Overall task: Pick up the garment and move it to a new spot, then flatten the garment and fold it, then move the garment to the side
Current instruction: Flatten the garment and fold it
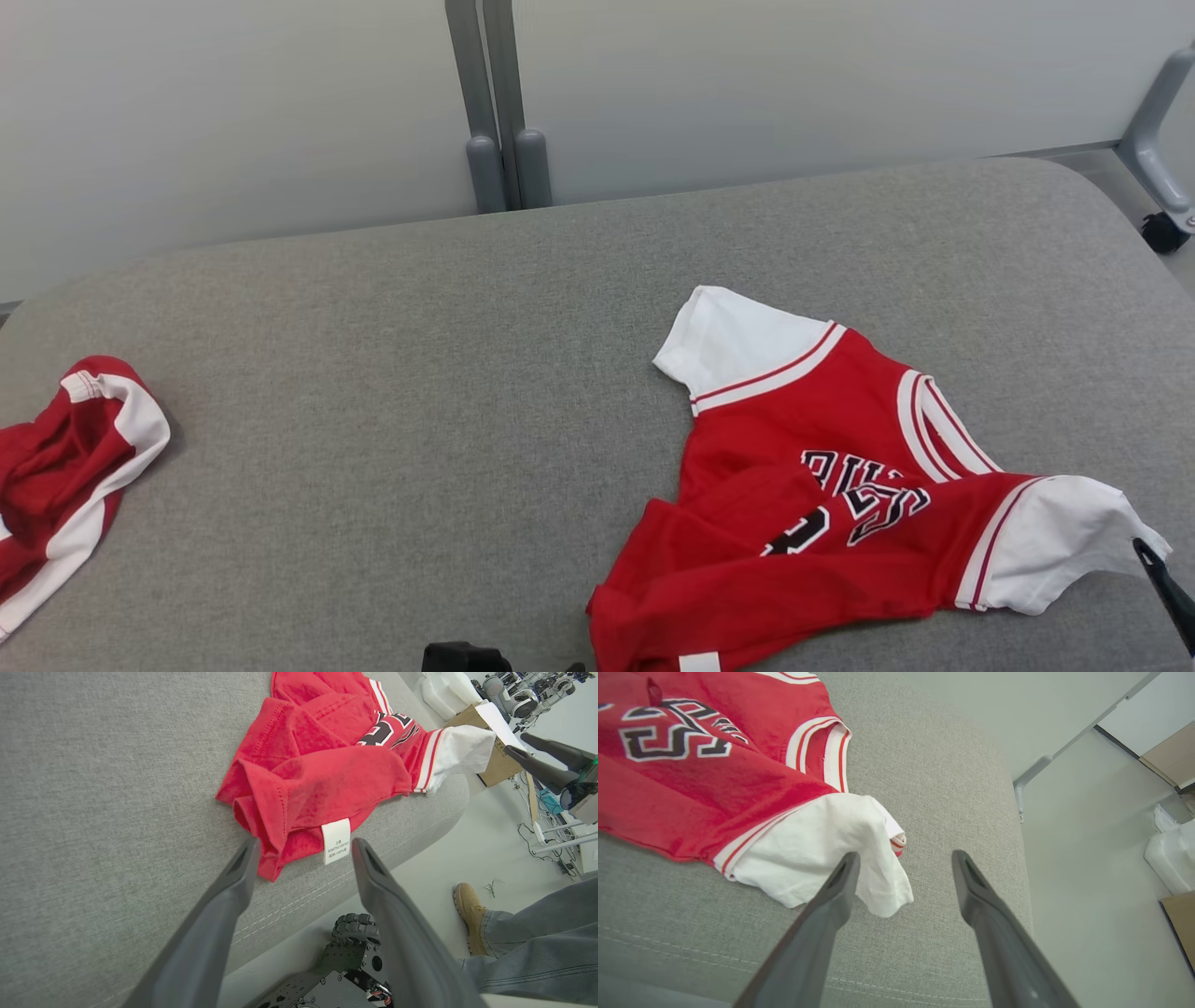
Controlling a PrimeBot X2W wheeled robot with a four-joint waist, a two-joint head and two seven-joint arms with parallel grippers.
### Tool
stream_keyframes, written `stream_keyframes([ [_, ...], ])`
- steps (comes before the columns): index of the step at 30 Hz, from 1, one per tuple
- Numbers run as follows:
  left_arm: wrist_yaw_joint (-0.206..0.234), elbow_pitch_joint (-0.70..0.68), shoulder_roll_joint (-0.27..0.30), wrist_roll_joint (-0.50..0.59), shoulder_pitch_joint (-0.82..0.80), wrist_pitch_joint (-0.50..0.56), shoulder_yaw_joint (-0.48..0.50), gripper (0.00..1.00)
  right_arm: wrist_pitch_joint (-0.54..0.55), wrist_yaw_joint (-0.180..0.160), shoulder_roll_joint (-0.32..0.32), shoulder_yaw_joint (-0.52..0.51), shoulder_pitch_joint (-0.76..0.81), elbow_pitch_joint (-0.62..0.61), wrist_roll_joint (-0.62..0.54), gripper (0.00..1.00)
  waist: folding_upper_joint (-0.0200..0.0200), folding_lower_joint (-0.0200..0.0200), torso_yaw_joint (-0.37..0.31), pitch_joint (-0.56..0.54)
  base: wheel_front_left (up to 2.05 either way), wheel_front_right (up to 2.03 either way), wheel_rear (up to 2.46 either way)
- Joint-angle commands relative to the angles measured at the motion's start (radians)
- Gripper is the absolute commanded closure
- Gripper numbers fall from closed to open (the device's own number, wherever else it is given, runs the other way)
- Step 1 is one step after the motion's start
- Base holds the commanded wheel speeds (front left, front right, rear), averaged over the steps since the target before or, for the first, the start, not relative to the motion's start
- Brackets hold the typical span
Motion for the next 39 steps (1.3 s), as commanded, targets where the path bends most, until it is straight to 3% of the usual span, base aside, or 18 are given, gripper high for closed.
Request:
stream_keyframes([
  [1,0.001,-0.004,0.0,-0.011,-0.006,0.004,0.002,0.0,0.01,-0.002,-0.007,-0.005,0.009,-0.005,0.004,0.0,0.0,0.0,-0.003,0.006,0.0,0.0,0.0],
  [7,0.002,0.032,-0.008,-0.015,-0.037,0.014,-0.009,0.0,0.048,-0.002,-0.029,0.018,-0.005,-0.022,0.02,0.0,0.0,0.0,-0.006,0.029,0.0,0.0,0.0],
  [18,0.007,0.138,-0.03,-0.027,-0.108,-0.02,-0.014,0.0,0.065,-0.002,-0.01,0.041,-0.047,-0.009,0.027,0.0,0.0,0.0,-0.017,0.094,0.0,0.0,0.0],
  [21,0.004,0.167,-0.038,-0.029,-0.131,-0.041,-0.024,0.17,0.082,-0.002,-0.007,0.057,-0.062,0.01,0.033,0.0,0.0,0.0,-0.02,0.104,0.0,0.0,0.0],
  [22,0.003,0.174,-0.039,-0.032,-0.135,-0.045,-0.027,0.37,0.086,-0.002,-0.005,0.062,-0.068,0.013,0.037,0.0,0.0,0.0,-0.021,0.106,0.0,0.0,0.0],
  [23,0.002,0.184,-0.04,-0.038,-0.142,-0.051,-0.031,0.58,0.091,-0.002,-0.005,0.074,-0.072,0.015,0.041,0.2,0.0,0.0,-0.022,0.106,0.0,0.0,0.0],
  [25,0.0,0.2,-0.04,-0.047,-0.152,-0.061,-0.037,1.0,0.094,-0.002,-0.001,0.084,-0.084,0.02,0.053,1.0,0.0,0.0,-0.021,0.104,0.0,0.0,0.0],
  [32,-0.001,0.212,-0.025,-0.099,-0.166,-0.095,-0.046,1.0,0.097,-0.002,0.02,0.077,-0.085,-0.004,0.115,1.0,0.0,0.0,-0.006,0.068,0.0,0.0,0.0],
  [36,0.005,0.106,-0.005,-0.15,-0.147,-0.14,0.009,1.0,0.098,-0.002,0.079,0.009,-0.064,-0.136,0.278,1.0,0.0,0.0,0.009,0.033,0.0,0.0,0.0],
  [39,0.026,0.005,0.017,-0.15,-0.146,-0.152,0.048,1.0,0.083,-0.002,0.104,-0.04,-0.073,-0.227,0.337,1.0,0.0,0.0,0.014,0.024,0.0,0.0,0.0],
])
